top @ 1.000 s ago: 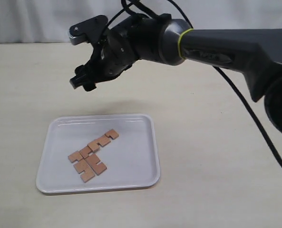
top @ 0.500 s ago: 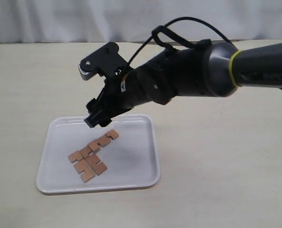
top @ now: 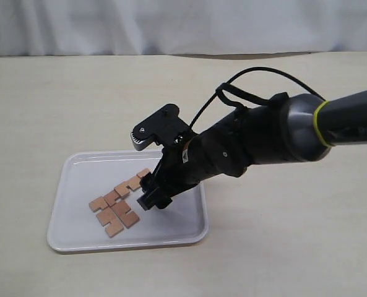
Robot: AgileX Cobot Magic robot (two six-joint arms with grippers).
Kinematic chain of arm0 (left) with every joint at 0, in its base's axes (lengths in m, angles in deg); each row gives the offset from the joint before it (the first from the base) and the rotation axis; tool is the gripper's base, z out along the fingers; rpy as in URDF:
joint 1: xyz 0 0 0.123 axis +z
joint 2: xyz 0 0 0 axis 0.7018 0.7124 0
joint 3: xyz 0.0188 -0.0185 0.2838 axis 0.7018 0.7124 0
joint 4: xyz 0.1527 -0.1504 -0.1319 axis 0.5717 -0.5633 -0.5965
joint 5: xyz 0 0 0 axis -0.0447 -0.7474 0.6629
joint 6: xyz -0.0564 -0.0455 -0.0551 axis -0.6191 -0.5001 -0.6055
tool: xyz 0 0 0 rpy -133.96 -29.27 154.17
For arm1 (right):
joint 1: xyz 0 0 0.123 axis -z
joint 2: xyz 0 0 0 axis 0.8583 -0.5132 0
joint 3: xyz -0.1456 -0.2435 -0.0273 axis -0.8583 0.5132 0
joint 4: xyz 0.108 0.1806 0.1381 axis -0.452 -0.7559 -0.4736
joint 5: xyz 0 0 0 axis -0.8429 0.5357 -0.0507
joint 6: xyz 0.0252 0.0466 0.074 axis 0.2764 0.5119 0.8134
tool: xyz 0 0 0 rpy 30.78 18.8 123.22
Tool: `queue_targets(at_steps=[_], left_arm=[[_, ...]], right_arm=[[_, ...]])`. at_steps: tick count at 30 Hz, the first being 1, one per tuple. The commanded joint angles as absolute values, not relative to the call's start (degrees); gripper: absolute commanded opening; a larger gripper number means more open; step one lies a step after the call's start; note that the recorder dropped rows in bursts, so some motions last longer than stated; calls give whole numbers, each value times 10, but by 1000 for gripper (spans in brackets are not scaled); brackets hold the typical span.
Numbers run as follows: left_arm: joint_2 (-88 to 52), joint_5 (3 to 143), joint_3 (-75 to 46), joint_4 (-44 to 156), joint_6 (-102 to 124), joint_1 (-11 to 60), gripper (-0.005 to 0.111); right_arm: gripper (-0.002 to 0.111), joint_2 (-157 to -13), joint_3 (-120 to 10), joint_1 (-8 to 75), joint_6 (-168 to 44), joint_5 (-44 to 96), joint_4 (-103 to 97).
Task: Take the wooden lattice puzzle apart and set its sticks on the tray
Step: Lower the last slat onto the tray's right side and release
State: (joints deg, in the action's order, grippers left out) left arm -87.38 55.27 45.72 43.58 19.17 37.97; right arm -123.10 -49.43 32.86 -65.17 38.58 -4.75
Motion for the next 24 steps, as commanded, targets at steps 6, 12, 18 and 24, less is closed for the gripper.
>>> queue_targets(at_steps=[6, 12, 18, 24], left_arm=[[-875, 558, 459, 435, 195, 386, 0], [-875, 558, 459, 435, 195, 386, 0], [-875, 558, 459, 435, 195, 386, 0], [-875, 558, 459, 435, 195, 386, 0]], right_arm=[[108, -1199, -493, 330, -643, 388, -73], [108, -1136, -493, 330, -643, 402, -73], [108, -1075, -493, 330, -636, 424, -73], [76, -1066, -493, 331, -635, 475, -67]])
